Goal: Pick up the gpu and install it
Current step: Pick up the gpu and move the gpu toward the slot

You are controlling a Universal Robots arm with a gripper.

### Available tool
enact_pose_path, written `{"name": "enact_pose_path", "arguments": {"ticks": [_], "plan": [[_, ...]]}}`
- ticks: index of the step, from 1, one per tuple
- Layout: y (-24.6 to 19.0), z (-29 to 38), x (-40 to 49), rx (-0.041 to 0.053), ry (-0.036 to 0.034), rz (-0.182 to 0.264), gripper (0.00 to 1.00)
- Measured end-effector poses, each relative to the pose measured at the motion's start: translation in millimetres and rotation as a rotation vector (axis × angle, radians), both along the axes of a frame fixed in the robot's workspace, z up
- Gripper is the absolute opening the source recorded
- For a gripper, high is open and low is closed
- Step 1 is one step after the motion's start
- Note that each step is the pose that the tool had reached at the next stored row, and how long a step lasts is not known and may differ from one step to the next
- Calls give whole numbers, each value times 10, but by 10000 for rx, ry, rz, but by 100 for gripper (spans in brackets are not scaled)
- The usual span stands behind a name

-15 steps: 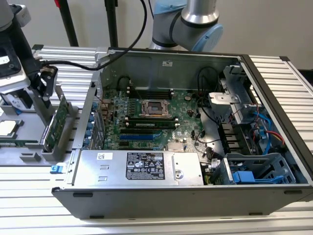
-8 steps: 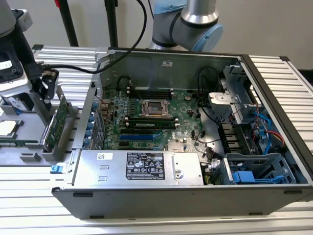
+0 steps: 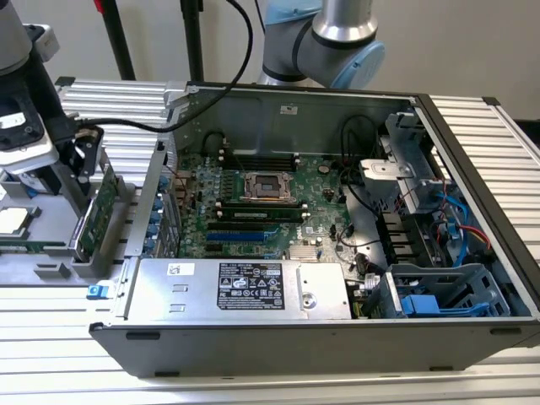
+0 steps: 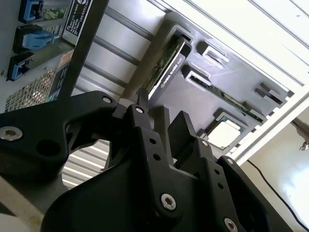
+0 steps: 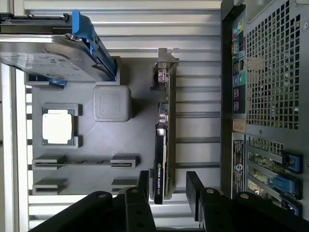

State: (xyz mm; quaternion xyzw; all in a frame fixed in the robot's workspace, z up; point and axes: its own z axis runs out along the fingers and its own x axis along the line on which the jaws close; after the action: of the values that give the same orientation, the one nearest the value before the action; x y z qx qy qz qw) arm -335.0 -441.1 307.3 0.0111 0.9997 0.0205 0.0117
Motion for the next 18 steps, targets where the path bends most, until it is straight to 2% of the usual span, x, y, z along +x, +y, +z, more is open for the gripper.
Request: {"name": "enact_pose_path", "arguments": {"ticks": [18], "plan": [[0,-153,-20,-61,1,-154,100]]}}
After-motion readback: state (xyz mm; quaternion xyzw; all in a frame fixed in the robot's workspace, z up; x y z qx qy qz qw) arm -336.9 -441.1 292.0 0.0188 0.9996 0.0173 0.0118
